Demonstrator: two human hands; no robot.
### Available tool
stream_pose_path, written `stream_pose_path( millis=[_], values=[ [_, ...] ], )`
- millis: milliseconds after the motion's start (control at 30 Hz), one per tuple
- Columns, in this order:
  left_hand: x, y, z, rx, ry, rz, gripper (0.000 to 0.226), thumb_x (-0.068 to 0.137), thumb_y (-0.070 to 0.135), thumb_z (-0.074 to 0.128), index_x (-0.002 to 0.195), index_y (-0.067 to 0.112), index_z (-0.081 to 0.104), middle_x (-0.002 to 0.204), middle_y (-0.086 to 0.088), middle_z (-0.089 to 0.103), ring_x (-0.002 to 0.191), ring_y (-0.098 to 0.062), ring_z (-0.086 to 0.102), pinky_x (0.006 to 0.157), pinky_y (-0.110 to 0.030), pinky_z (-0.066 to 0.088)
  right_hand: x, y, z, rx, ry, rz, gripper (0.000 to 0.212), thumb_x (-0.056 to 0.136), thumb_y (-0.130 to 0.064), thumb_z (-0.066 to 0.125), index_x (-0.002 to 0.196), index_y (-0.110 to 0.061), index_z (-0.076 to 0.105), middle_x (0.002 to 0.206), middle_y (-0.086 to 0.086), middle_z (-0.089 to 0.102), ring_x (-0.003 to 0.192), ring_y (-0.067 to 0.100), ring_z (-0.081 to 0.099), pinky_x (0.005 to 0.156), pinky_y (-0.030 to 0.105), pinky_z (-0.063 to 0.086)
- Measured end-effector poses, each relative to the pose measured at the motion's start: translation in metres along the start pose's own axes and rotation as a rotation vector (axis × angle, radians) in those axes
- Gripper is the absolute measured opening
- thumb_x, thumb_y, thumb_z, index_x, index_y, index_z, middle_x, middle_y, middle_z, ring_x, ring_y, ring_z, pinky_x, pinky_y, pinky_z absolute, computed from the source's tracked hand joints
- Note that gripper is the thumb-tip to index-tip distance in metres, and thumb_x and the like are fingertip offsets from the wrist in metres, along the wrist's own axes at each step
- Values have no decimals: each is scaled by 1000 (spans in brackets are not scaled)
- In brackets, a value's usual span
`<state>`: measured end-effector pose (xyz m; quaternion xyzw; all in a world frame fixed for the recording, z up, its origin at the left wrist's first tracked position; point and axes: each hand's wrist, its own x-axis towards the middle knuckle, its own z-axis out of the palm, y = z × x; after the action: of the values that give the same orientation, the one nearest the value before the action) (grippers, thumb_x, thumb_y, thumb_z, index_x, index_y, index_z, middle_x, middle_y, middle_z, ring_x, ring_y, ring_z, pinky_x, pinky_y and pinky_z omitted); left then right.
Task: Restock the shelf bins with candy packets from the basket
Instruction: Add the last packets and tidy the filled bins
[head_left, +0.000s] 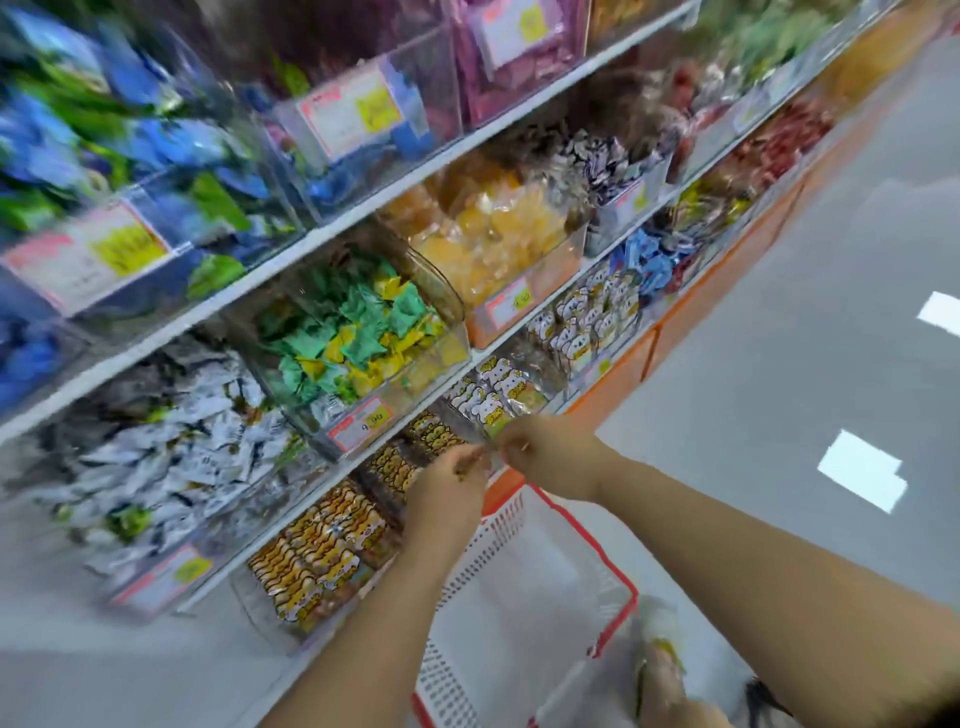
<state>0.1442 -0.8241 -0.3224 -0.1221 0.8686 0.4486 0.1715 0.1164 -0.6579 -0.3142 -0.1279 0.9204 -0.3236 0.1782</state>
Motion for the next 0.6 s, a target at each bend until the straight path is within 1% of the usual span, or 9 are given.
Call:
stream_pose_path(
  millis=[100, 167, 267, 300, 333, 400, 433, 500, 600],
  values=[
    [-4, 26, -1, -25, 19, -21, 20, 85, 51, 55, 98, 43, 68, 98, 17, 72, 96, -13, 69, 91, -45, 56, 2, 6, -25, 25, -39, -8, 28, 94, -11, 50, 106, -19, 75, 101, 4, 73, 90, 24, 65, 81, 38, 54],
    [-4, 49, -1, -29, 59, -25, 16, 93, 43, 52, 100, 41, 67, 100, 15, 71, 94, -17, 69, 89, -43, 56, 8, 15, -47, 59, -44, -6, 23, 97, -14, 52, 105, -15, 74, 95, 5, 72, 86, 23, 64, 77, 33, 51],
    [13, 73, 10, -48, 145, -94, 19, 102, 30, 51, 112, 35, 66, 109, 13, 67, 97, -12, 65, 87, -32, 53, 29, 36, -77, 53, -132, -19, 21, 95, -9, 54, 100, -9, 74, 83, -1, 65, 75, 14, 59, 64, 11, 41],
    [14, 76, 11, -28, 139, -105, 21, 102, 30, 50, 116, 33, 66, 112, 14, 66, 99, -9, 63, 88, -30, 51, 30, 41, -75, 70, -159, -21, 20, 94, -11, 54, 96, -12, 74, 83, -1, 64, 76, 15, 59, 64, 8, 41],
    [21, 84, 16, -42, 159, -121, 23, 103, 32, 50, 119, 31, 65, 115, 13, 66, 101, -8, 62, 91, -30, 50, 40, 51, -82, 50, -203, -23, 20, 92, -19, 56, 93, -20, 75, 86, -2, 66, 80, 17, 62, 70, 12, 46],
    [35, 100, 30, -69, 226, -153, 26, 103, 33, 49, 123, 30, 64, 122, 13, 66, 105, -7, 62, 92, -28, 49, 62, 71, -98, -4, -283, 2, 23, 90, -33, 56, 101, -34, 76, 100, -3, 72, 91, 19, 66, 85, 30, 55],
    [42, 106, 39, -87, 275, -175, 26, 102, 31, 49, 123, 30, 64, 123, 12, 67, 106, -8, 62, 92, -28, 49, 75, 78, -109, -39, -324, -21, 25, 93, -32, 56, 109, -33, 75, 108, -2, 73, 94, 18, 65, 87, 32, 54],
    [51, 115, 53, -161, 357, -216, 26, 102, 25, 51, 123, 26, 66, 120, 8, 69, 102, -11, 64, 88, -23, 48, 100, 93, -127, -156, -395, -118, 26, 99, -25, 54, 116, -27, 74, 111, 0, 73, 92, 15, 64, 79, 26, 48],
    [51, 114, 71, -286, 458, -271, 27, 101, 14, 53, 123, 16, 68, 115, 7, 66, 87, -4, 58, 67, -6, 40, 117, 107, -132, -275, -514, -164, 25, 101, -21, 53, 116, -22, 73, 110, 4, 73, 92, 20, 67, 80, 30, 52]
  ],
)
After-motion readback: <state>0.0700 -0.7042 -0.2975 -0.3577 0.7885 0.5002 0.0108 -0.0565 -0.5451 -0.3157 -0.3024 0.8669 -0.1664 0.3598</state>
